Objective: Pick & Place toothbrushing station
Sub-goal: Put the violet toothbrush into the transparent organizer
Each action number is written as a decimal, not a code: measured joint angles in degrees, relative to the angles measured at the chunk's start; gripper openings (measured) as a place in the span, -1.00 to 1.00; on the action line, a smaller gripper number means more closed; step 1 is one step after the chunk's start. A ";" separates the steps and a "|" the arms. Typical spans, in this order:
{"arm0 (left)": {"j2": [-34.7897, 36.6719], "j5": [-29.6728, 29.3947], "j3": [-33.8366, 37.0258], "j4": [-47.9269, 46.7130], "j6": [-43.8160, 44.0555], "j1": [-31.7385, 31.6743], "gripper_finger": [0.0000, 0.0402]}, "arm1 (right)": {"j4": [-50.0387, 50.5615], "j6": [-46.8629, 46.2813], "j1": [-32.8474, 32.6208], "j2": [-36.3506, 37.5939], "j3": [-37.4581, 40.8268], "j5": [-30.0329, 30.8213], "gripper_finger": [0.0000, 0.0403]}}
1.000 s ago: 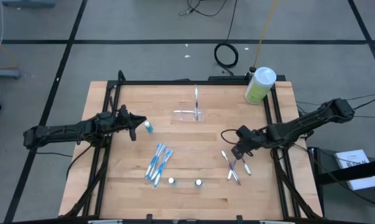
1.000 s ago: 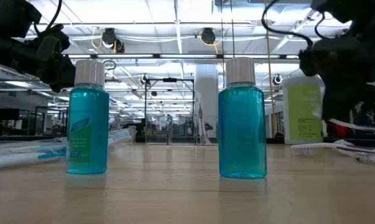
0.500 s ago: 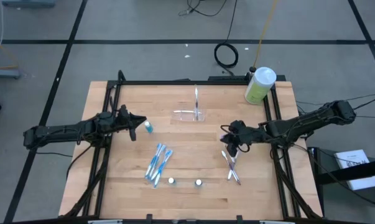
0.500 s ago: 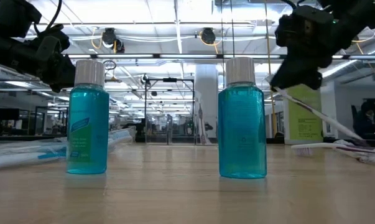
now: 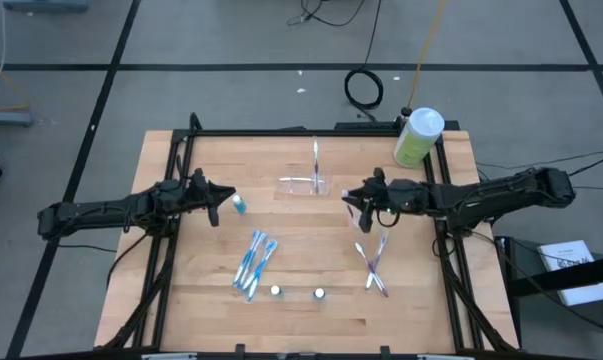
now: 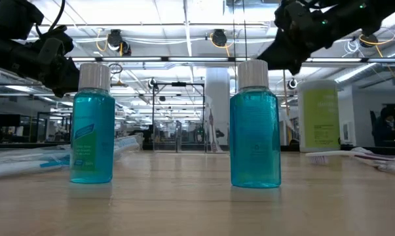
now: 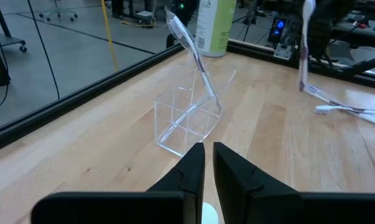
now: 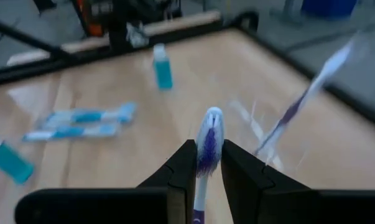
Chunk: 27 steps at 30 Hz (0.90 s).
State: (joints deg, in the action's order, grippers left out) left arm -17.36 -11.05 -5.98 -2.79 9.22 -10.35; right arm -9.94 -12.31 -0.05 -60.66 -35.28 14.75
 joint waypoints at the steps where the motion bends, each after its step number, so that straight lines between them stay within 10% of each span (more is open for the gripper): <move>1: 0.00 -0.02 0.00 0.00 0.02 -0.01 -0.81 | -2.12 1.40 0.95 0.02 0.42 -0.53 -0.73; 27: -0.01 -0.01 0.00 0.00 0.00 -0.02 -0.81 | -51.59 11.25 22.18 0.02 20.43 -19.55 -0.73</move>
State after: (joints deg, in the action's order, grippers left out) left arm -17.36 -11.06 -5.98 -2.79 9.21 -10.37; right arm -61.53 -1.06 22.13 -60.64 -14.85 -4.80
